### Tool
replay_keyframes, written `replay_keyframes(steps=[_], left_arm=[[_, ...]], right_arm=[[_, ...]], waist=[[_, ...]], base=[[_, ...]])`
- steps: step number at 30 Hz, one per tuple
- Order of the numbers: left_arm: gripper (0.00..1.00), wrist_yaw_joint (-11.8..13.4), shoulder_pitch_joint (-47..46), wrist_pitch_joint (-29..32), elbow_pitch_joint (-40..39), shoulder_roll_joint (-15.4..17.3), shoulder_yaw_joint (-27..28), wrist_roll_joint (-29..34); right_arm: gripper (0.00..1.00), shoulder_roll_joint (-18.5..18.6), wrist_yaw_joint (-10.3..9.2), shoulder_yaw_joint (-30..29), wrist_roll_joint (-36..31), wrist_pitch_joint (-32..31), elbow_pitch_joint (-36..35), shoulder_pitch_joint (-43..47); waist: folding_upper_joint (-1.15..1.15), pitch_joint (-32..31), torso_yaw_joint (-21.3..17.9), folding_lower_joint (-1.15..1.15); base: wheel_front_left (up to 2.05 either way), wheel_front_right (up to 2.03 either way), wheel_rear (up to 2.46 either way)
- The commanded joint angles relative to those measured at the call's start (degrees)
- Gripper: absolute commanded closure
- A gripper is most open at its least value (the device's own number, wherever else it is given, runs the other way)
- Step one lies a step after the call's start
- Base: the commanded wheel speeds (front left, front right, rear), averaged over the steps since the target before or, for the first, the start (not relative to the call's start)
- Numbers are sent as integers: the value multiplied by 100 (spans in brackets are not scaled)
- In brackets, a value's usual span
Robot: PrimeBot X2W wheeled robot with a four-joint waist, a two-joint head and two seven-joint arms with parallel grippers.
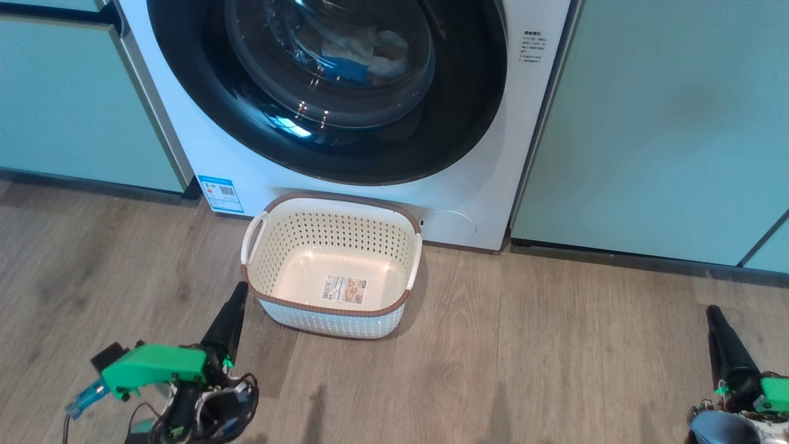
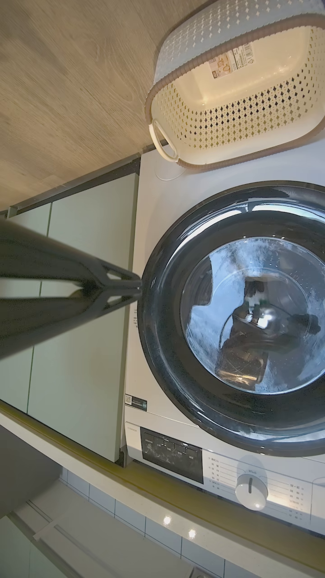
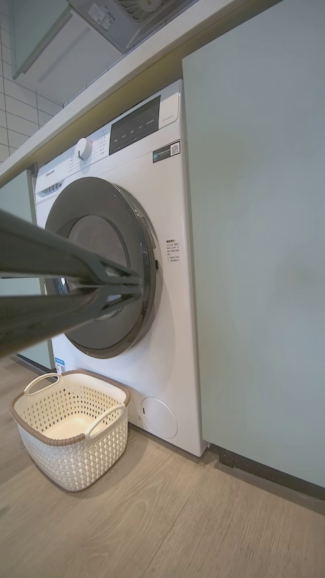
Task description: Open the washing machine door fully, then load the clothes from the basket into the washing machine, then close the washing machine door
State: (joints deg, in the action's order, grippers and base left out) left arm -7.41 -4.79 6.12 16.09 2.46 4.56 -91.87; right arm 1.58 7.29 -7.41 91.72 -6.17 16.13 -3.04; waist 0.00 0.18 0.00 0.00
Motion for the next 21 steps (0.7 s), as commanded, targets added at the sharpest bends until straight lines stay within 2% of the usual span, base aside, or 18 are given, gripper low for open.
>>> replay_keyframes(steps=[1, 21], left_arm=[[100, -8, -140, 38, -205, 42, 197, -28], [100, -8, -140, 37, -205, 42, 197, -28]], right_arm=[[100, 130, 20, 89, 45, -32, -211, -314], [100, 130, 20, 89, 45, -32, -211, -314]], waist=[[0, 0, 0, 0], [0, 0, 0, 0]], base=[[0, 0, 0], [0, 0, 0]])
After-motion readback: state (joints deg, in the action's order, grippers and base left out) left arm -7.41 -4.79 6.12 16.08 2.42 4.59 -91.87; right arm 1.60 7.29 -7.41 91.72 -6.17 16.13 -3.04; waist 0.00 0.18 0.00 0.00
